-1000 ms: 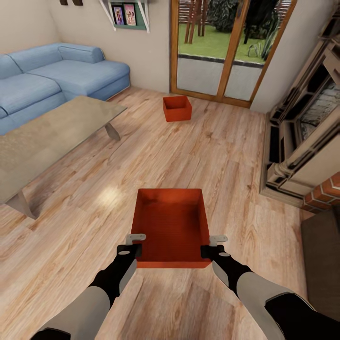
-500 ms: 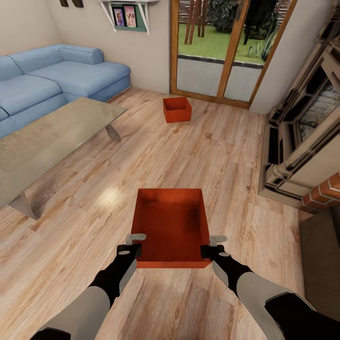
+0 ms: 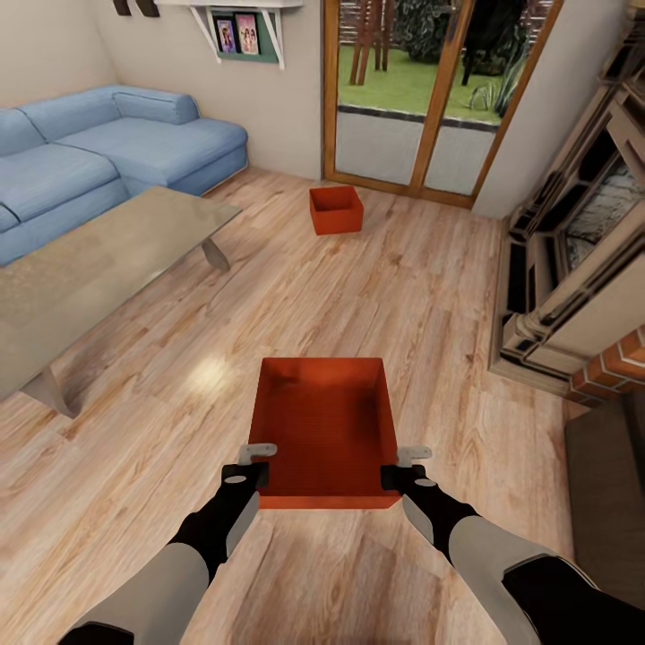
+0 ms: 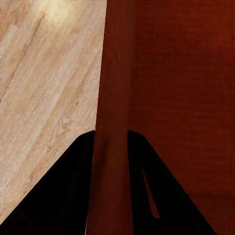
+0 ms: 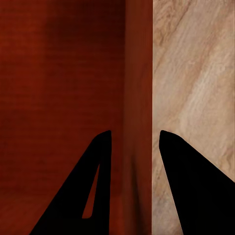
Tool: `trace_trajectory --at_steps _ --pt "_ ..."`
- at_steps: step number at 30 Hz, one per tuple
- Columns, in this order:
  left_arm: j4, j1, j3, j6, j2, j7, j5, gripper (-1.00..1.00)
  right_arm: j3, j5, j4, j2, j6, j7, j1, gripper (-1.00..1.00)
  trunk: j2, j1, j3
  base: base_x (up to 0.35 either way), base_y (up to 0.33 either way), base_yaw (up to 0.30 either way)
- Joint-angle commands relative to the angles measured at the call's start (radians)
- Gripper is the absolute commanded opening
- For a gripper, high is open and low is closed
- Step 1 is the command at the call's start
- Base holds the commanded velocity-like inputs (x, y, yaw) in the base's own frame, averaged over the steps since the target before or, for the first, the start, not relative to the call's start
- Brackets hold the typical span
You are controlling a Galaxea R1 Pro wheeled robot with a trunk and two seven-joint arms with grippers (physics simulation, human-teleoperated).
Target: Move the two storage containers from the living room to the garage. In the garage, place one container on the floor and stack the other container on top of it (either order is fine).
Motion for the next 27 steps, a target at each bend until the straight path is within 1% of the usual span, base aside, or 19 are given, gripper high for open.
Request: trace_trajectory --at_steps 1,27 --pt "-0.005 -0.001 0.004 0.009 0.005 0.031 -0.02 -1.0 -0.002 -0.013 0.006 -0.003 -0.003 -0.008 0.0 -1.0 0.007 -0.004 0.003 0.0 0.0 0.0" --pt "-0.006 -0.001 0.004 0.009 0.005 0.031 -0.02 -1.0 -0.002 -0.012 0.006 -0.005 -0.005 -0.008 0.0 -1.0 0.189 -0.104 0.084 0.0 0.0 0.0"
